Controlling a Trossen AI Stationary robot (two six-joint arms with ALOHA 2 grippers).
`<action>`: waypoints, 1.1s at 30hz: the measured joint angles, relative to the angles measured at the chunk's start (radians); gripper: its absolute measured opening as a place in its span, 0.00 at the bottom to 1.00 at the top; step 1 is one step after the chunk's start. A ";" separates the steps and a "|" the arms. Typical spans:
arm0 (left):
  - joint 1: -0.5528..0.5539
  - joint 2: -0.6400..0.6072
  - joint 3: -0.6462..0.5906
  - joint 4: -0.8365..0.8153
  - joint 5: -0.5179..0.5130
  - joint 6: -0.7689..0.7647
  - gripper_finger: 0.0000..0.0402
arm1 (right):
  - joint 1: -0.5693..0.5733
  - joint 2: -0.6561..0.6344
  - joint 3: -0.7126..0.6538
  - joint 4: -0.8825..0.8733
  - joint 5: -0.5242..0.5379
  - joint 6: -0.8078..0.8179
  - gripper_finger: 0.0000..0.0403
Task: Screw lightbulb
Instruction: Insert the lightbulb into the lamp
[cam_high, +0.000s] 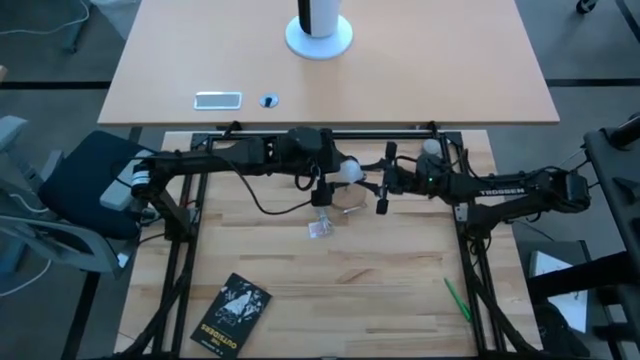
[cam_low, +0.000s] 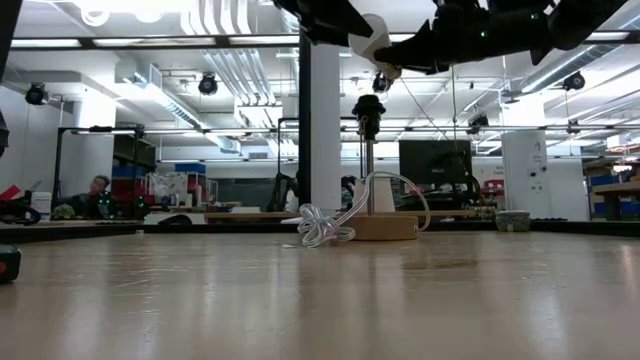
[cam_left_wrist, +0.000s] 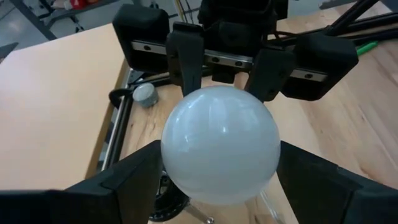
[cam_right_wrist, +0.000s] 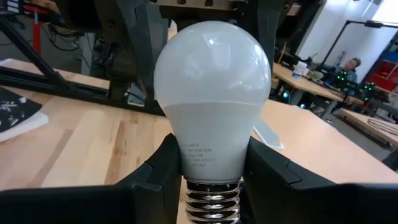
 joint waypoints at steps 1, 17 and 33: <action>0.000 0.000 -0.001 -0.003 0.002 0.000 0.72 | 0.000 0.000 0.000 0.001 0.000 0.000 0.32; 0.018 0.001 0.140 -0.088 0.014 0.024 0.58 | 0.004 -0.004 0.013 0.001 0.038 0.015 0.45; 0.148 0.273 0.695 -0.650 0.081 0.087 0.58 | 0.004 -0.145 0.037 -0.419 0.168 0.168 0.46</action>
